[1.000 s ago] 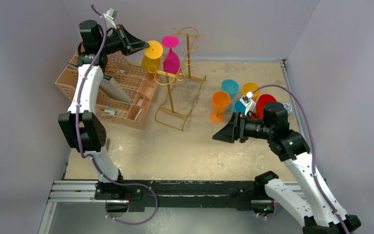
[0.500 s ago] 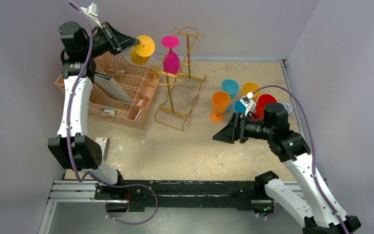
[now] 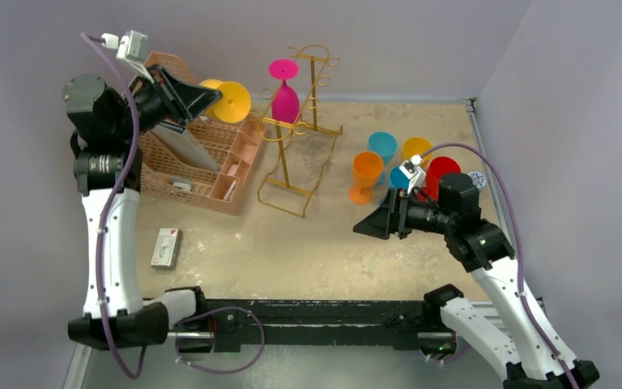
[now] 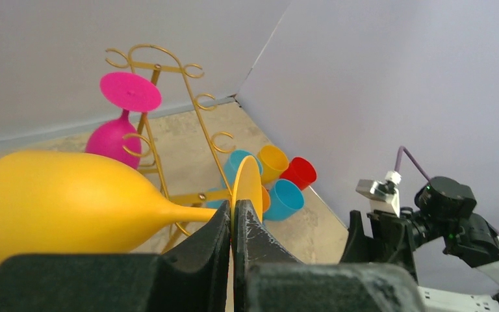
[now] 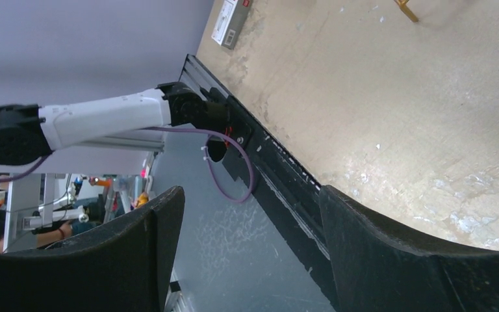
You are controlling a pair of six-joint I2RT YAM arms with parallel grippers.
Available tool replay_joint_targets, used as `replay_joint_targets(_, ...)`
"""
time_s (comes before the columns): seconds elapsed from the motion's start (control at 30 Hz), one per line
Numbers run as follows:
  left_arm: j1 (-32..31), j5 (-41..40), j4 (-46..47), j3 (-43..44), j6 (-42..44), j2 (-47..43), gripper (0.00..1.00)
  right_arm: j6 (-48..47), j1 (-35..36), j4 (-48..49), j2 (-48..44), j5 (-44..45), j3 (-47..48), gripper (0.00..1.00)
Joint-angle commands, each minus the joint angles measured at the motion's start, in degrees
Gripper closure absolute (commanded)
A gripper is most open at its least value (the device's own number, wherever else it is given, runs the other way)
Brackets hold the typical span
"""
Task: Take the wine glass off the wine glass rack
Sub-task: Pick up the wine glass from the wine rack, then place the wine glass at the center of the board.
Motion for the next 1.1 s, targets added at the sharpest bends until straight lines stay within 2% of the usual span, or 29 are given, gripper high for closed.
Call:
replay_joint_targets(0.0, 0.4, 2.4, -2.0, -6.4, 2.2, -6.8, 1.00, 1.6, -0.1, 5.2, -1.0, -1.3, -1.4, 0.21)
replay_joint_targets(0.17, 0.4, 6.2, -2.1, -15.3, 2.2, -16.5, 1.00, 4.0, -0.1, 10.0, -1.6, -1.7, -3.4, 0.21)
replay_joint_targets(0.33, 0.4, 9.9, -6.1, -23.7, 3.0, -25.1, 1.00, 6.2, -0.1, 14.3, -1.8, -1.6, -4.7, 0.21)
replay_joint_targets(0.5, 0.2, 14.6, -4.4, -32.3, 0.1, -31.6, 1.00, 8.0, 0.0, 17.5, -2.1, -1.6, -6.1, 0.20)
replay_joint_targets(0.67, -1.2, 15.5, -6.2, -37.2, 1.5, -34.2, 1.00, 11.8, 0.0, 24.6, -1.4, -1.8, -8.2, 0.20)
replay_joint_targets(0.9, -2.3, 16.7, -9.1, -42.5, 4.8, -34.5, 1.00, 14.2, 0.1, 26.9, 0.5, -2.1, -8.2, 0.20)
replay_joint_targets(1.07, -5.4, 16.7, -8.5, -46.2, 4.1, -34.6, 1.00, 15.9, 1.0, 29.1, 2.3, -3.1, -8.3, 0.20)
